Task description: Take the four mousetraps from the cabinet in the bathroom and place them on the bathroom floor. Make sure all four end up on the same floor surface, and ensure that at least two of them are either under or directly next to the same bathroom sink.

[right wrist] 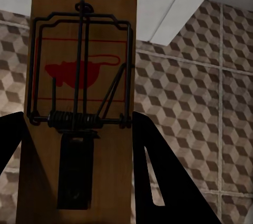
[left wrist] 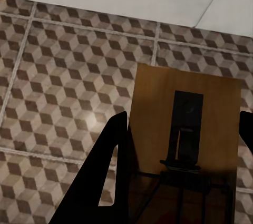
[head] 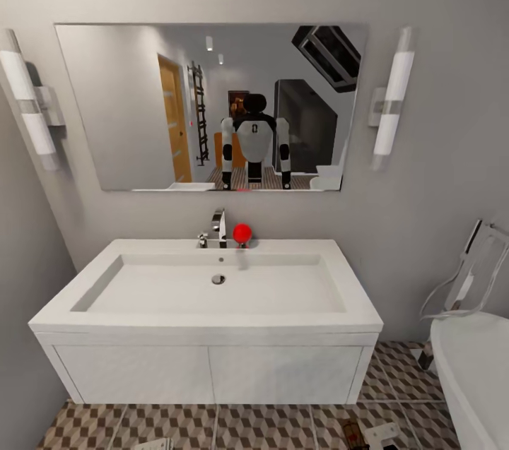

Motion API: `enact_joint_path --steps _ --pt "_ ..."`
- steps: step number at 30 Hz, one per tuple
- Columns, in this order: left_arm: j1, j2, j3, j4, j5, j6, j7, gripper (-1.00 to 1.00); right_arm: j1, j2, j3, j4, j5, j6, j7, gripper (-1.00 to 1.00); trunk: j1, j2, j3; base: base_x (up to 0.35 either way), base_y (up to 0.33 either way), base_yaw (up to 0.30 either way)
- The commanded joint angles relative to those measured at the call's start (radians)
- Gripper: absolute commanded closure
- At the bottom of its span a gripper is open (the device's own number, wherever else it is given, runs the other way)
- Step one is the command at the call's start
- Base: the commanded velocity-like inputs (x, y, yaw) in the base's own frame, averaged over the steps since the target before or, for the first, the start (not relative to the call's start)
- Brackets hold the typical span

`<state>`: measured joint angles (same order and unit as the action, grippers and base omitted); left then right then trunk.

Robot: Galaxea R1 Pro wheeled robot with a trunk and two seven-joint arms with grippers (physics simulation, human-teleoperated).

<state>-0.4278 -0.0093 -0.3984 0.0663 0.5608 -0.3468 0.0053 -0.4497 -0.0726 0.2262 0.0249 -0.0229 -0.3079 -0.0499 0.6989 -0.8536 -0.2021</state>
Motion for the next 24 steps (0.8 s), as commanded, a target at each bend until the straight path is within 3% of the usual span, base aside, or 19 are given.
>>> enact_joint_path --steps 1,15,20,24 --pt "-0.002 -0.001 -0.008 0.004 0.002 -0.006 0.005 1.0 -0.001 0.0 0.009 0.003 -0.006 -0.005 -0.001 1.0 0.004 -0.008 -0.005 0.0 0.0 0.0" --pt "-0.002 -0.001 -0.011 0.003 0.002 -0.003 0.016 1.0 -0.001 0.0 0.009 0.003 -0.007 -0.006 -0.001 1.0 0.058 -0.106 -0.049 0.0 0.0 0.0" --pt "-0.003 0.0 -0.013 -0.006 0.002 -0.003 0.076 1.0 -0.001 0.0 0.008 0.002 -0.008 -0.007 -0.002 1.0 0.077 -0.141 -0.064 0.0 0.0 0.0" --pt "-0.007 -0.001 -0.015 -0.077 -0.003 0.032 0.109 1.0 -0.001 0.0 0.006 -0.012 -0.007 -0.007 -0.002 1.0 0.092 -0.169 -0.077 0.0 0.0 0.0"
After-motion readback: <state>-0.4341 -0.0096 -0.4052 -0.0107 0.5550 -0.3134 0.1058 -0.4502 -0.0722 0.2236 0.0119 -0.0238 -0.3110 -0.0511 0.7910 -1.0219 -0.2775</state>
